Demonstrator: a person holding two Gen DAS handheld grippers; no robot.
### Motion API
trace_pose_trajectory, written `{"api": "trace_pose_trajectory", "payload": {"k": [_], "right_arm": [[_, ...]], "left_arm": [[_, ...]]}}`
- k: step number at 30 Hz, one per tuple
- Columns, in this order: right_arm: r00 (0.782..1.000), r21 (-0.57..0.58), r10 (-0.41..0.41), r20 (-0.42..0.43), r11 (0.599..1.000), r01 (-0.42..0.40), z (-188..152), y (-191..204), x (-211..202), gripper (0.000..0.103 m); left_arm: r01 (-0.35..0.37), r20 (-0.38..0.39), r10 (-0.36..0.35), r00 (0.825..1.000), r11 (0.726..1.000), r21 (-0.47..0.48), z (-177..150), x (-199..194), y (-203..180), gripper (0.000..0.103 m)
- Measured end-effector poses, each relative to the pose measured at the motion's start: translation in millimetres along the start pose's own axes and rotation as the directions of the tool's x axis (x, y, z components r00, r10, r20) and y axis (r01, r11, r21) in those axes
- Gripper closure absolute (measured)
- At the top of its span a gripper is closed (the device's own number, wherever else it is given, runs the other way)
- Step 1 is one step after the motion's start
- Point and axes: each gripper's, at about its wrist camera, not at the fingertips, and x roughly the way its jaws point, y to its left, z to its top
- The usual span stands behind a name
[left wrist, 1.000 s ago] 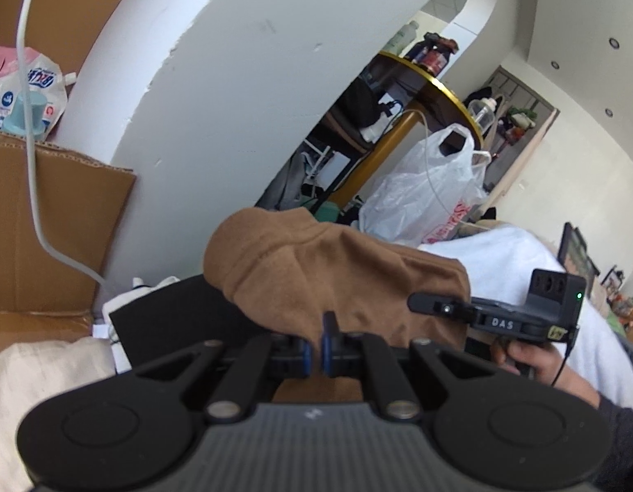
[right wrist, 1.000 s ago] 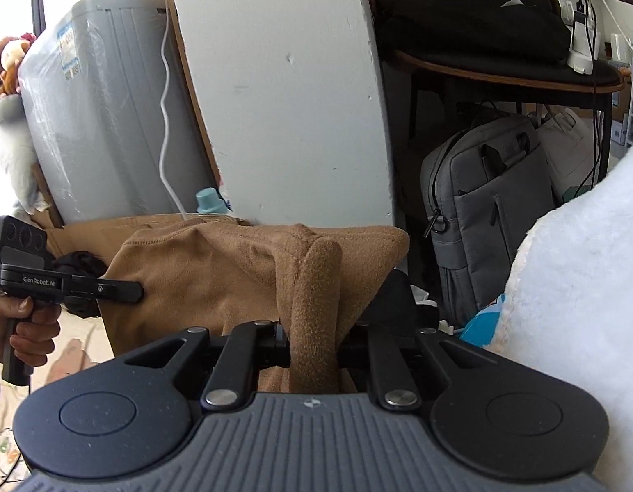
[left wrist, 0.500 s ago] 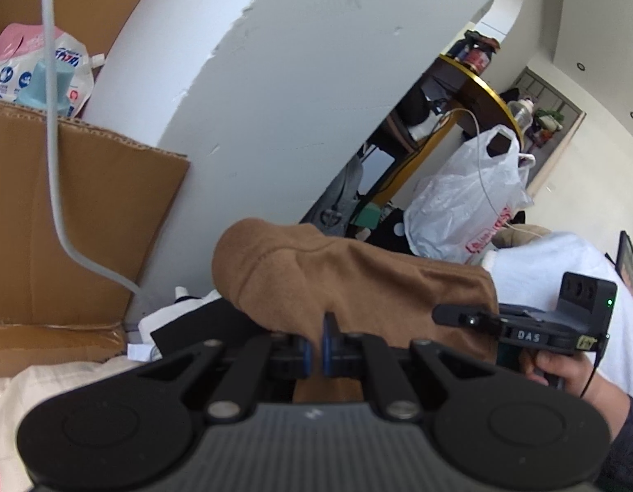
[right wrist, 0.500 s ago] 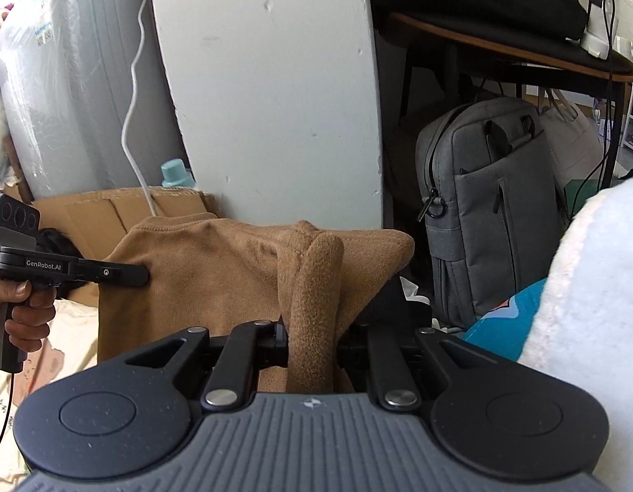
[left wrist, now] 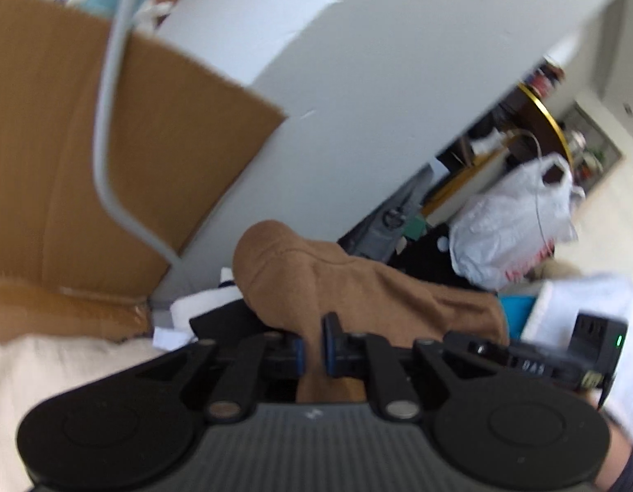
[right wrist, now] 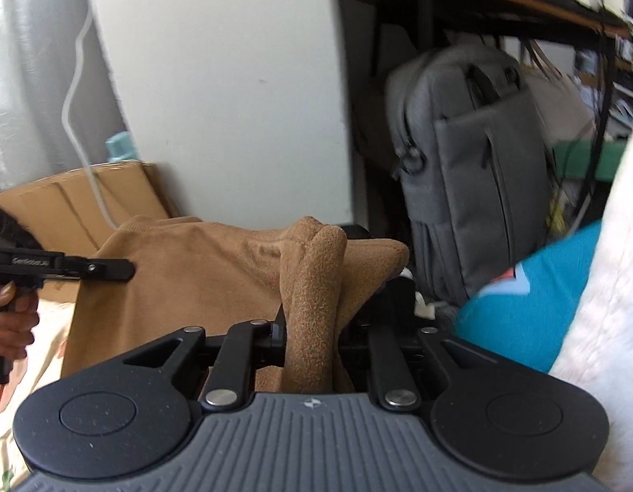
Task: Fold clothes
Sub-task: 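Lift the folded shirt with both grippers and carry it aside, then lower the folded shirt onto the black cloth beside the bed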
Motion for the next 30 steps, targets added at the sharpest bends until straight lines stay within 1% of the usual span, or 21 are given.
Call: {"api": "trace_pose_trajectory", "payload": {"k": [1,3,7,8,9,11,12,15,16,17,18,21,25,28,30], "right_arm": [[1.000,0.000,-0.007,-0.002,1.000,0.007,0,1,1,0.078],[1.000,-0.012,-0.028,-0.007,1.000,0.028,0,3,2,0.069],[0.997,-0.019,-0.078,0.011,0.997,0.079,0,5,-3,0.063],[0.995,-0.019,-0.094,0.020,0.995,0.095,1,6,-4,0.061],[0.994,-0.019,-0.105,0.026,0.994,0.106,1,5,-5,0.061],[0.991,-0.010,-0.126,0.033,0.992,0.127,3,4,-8,0.060],[0.991,-0.007,-0.128,0.033,0.992,0.128,3,4,-8,0.060],[0.991,0.018,-0.134,0.018,0.991,0.134,7,0,-4,0.061],[0.991,0.020,-0.132,0.016,0.991,0.132,8,-1,-3,0.062],[0.991,0.014,-0.130,0.011,0.991,0.130,9,-1,0,0.066],[0.992,0.009,-0.129,0.008,0.992,0.129,10,-1,1,0.073],[0.990,-0.015,-0.140,-0.013,0.990,0.140,11,0,8,0.080],[0.985,-0.035,-0.171,-0.006,0.985,0.171,12,4,12,0.081],[0.979,-0.052,-0.203,-0.029,0.978,0.202,12,7,24,0.079],[0.976,-0.045,-0.215,-0.038,0.976,0.213,11,6,29,0.074]], "left_arm": [[-0.007,0.002,0.007,1.000,1.000,-0.013,-1,1,1,0.087],[-0.030,-0.006,0.030,1.000,0.999,-0.019,-3,4,1,0.082],[-0.041,0.004,0.041,0.999,0.997,-0.060,0,2,4,0.078],[-0.044,0.007,0.045,0.999,0.997,-0.063,1,2,4,0.074],[-0.049,0.008,0.050,0.999,0.997,-0.064,2,2,4,0.067],[-0.065,0.013,0.066,0.998,0.996,-0.067,5,4,4,0.061],[-0.067,0.016,0.069,0.998,0.995,-0.073,6,5,5,0.061],[-0.068,0.028,0.072,0.997,0.992,-0.107,11,9,9,0.061],[-0.068,0.029,0.072,0.997,0.990,-0.120,12,11,10,0.061],[-0.069,0.028,0.073,0.997,0.990,-0.125,12,13,11,0.071],[-0.069,0.032,0.073,0.997,0.991,-0.117,12,15,10,0.086],[-0.066,0.052,0.070,0.996,0.996,-0.066,12,18,4,0.094],[-0.088,0.080,0.091,0.993,0.995,-0.039,13,18,0,0.095],[-0.126,0.072,0.128,0.989,0.992,-0.031,12,24,-2,0.095],[-0.155,0.058,0.157,0.986,0.987,-0.039,10,27,-3,0.087]]}}
